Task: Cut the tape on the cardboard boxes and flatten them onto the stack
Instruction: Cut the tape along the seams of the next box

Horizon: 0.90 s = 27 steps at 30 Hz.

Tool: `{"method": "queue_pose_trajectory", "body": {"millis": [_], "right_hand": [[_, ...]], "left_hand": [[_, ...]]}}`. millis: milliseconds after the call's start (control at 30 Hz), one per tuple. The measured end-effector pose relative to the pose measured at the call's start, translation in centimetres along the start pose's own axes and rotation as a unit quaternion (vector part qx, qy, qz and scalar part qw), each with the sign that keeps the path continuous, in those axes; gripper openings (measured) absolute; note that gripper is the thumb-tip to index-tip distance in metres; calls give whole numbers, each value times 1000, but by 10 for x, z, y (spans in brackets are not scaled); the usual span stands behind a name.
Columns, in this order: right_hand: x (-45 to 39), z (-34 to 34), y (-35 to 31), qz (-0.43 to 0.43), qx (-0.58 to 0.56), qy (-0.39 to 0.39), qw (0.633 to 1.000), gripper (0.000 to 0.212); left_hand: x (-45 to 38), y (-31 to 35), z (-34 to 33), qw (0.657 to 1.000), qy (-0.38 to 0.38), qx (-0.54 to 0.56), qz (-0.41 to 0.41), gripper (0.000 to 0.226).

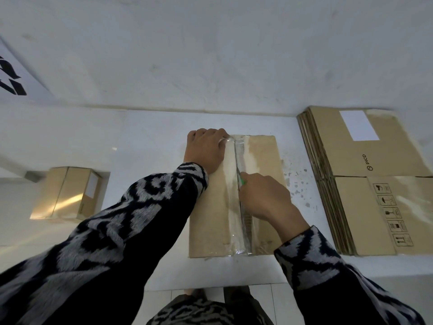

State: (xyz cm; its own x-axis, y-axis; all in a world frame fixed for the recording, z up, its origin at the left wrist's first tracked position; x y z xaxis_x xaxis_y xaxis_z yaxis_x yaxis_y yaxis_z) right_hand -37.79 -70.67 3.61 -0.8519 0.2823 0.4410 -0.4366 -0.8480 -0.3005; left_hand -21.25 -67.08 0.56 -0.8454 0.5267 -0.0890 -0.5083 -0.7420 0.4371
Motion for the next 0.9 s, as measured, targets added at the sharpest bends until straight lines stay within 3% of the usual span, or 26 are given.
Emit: {"method": "queue_pose_trajectory", "body": {"millis": [133, 267, 400, 633, 767, 900], "right_hand": [[12, -16, 1, -11, -17, -30, 999, 32], [31, -21, 1, -17, -44, -20, 999, 47], [38, -19, 4, -26, -94, -1, 995, 49], [40, -18, 3, 0, -91, 3, 996, 51], [46, -20, 0, 7, -80, 6, 997, 52], [67, -25, 2, 4, -76, 23, 997, 53]], "left_hand": [[2, 1, 1, 1000, -2, -2, 1, 24], [3, 3, 0, 1000, -3, -6, -12, 26], [7, 2, 8, 999, -4, 42, -11, 32], [140, 4, 5, 993, -112, -36, -18, 52], [170, -6, -2, 990, -109, -93, -6, 65], [172, -6, -8, 990, -107, -94, 2, 55]]}}
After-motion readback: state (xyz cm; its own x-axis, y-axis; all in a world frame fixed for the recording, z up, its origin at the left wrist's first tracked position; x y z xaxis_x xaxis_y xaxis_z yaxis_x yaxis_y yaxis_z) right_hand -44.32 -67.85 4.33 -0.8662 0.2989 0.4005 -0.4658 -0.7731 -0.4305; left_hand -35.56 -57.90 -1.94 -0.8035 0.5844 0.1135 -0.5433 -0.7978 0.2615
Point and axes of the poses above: each hand's wrist, its own x-axis away from the middle knuckle, its own z-axis out of the back of the hand, y = z × x, the point moved 10 cm from there along -x, towards the middle knuckle, and after that the axes turned 12 degrees about z, right-handed, at the moved point
